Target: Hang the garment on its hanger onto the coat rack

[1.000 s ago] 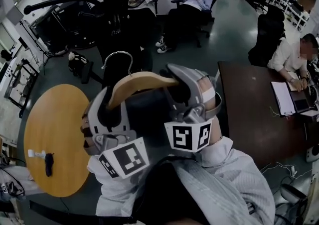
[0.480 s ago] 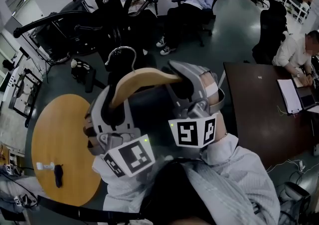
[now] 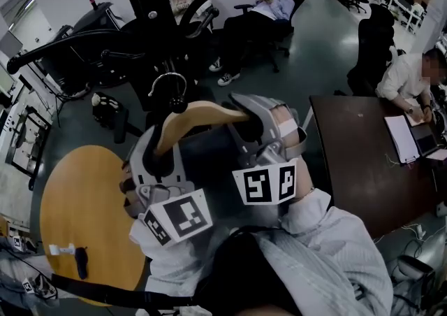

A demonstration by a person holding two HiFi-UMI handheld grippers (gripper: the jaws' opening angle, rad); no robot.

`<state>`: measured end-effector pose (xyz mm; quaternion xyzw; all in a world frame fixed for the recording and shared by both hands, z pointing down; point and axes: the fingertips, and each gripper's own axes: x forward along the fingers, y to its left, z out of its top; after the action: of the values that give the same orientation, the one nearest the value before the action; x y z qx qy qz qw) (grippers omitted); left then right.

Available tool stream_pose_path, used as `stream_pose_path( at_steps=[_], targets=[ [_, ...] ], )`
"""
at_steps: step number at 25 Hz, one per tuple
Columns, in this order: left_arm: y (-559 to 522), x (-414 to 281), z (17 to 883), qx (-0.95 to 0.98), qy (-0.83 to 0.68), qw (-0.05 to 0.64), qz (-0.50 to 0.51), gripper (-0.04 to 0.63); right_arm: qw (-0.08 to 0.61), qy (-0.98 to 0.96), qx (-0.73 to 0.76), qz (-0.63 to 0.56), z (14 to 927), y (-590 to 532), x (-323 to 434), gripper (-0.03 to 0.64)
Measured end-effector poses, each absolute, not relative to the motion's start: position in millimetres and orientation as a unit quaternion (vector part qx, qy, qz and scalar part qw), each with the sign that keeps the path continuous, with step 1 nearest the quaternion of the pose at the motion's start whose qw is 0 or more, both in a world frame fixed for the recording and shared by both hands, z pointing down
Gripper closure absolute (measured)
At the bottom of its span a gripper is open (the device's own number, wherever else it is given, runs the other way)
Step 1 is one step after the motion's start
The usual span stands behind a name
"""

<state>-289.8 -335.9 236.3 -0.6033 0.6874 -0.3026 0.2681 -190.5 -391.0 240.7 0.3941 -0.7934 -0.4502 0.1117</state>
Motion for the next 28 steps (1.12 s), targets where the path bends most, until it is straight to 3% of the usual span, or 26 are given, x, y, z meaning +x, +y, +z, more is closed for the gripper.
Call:
stream_pose_path(
  at_steps=[12,28],
  targets=[
    [-371,-306,277,-0.622,0.673,0.237,-0.321,0.491,0.145,-0.804,0.390,-0.425,282,-426,-207,0.529],
    [-366,-303,279,-0.624,0.663,0.284,-0.301,0.491,0.140,-0.815,0.365,-0.428,290,-418,-208,0.531]
  ],
)
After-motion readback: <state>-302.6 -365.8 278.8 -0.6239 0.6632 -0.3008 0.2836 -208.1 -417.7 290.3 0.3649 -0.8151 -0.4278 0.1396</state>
